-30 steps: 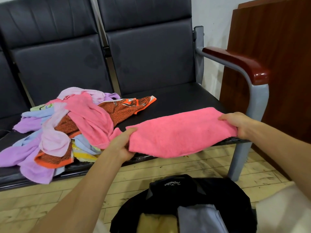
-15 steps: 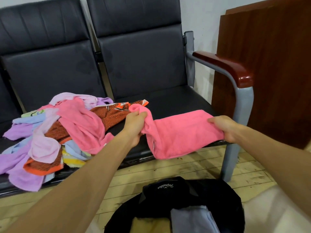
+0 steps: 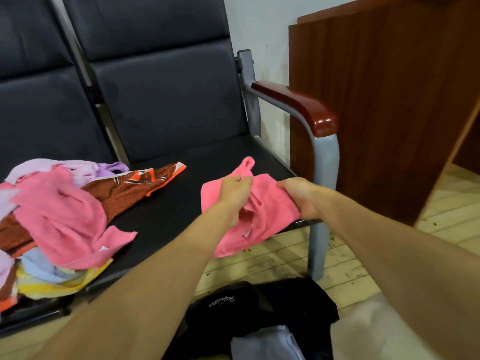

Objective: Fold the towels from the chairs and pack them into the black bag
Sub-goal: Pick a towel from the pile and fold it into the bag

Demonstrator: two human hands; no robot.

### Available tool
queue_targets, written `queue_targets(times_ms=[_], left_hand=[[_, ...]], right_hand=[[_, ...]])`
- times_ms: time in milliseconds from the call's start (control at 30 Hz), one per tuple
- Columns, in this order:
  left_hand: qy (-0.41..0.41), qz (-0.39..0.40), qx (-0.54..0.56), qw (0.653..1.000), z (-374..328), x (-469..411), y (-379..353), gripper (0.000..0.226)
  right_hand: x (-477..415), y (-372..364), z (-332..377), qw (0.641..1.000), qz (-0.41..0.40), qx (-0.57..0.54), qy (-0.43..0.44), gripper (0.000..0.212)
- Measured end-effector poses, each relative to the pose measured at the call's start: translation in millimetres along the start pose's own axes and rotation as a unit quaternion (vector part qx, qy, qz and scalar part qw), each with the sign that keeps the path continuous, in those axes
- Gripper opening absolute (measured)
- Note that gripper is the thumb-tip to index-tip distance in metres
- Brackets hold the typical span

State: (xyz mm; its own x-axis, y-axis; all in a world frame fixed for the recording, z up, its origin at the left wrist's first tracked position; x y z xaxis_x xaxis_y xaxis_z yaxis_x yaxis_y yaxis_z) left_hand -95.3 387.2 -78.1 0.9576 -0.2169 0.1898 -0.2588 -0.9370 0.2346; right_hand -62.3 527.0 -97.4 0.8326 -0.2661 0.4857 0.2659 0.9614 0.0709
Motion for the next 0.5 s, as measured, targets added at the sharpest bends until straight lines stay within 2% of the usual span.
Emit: queue_targets(times_ms=[200, 300, 367, 433, 500], left_hand=[[-0.010, 0.093, -0.047, 0.995, 5.9, -2.9, -22.8, 0.026], [-0.019, 0.143, -0.047, 0.988, 2.9, 5.9, -12.7, 0.025], [-0.052, 0.125, -0.059, 0.989, 7.8, 10.9, 5.4, 0.031], [-0.100, 0.075, -0.112, 0.986, 17.8, 17.6, 30.8, 0.037], [-0.129, 0.038, -0.155, 0.979, 31.1, 24.2, 58.0, 0.037]], right_hand=[[-4.3, 0.1, -0.7, 1.000, 0.016, 0.019, 0.000, 0.033], [-4.1, -4.2, -0.3, 1.000, 0.005, 0.015, 0.018, 0.043], [-5.1, -8.0, 0.2, 1.000, -0.004, 0.009, 0.024, 0.048], [-2.8, -14.3, 1.2, 0.999, -0.016, 0.030, 0.031, 0.054], [-2.0, -22.2, 1.2, 0.990, -0.064, 0.111, 0.053, 0.062]])
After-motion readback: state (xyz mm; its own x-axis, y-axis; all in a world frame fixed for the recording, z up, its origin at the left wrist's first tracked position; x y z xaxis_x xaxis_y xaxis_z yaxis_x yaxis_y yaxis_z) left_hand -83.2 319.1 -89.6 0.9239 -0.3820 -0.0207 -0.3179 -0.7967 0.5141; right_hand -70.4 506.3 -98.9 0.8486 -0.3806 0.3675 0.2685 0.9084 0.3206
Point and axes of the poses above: each hand's wrist, its own x-axis away from the middle knuckle, its own y-axis out of the back of the hand, z = x × y, the point moved 1 cm from there along -x, towards the middle knuckle, and after that the axes turned 1 degree about x, right-handed, at the moved point
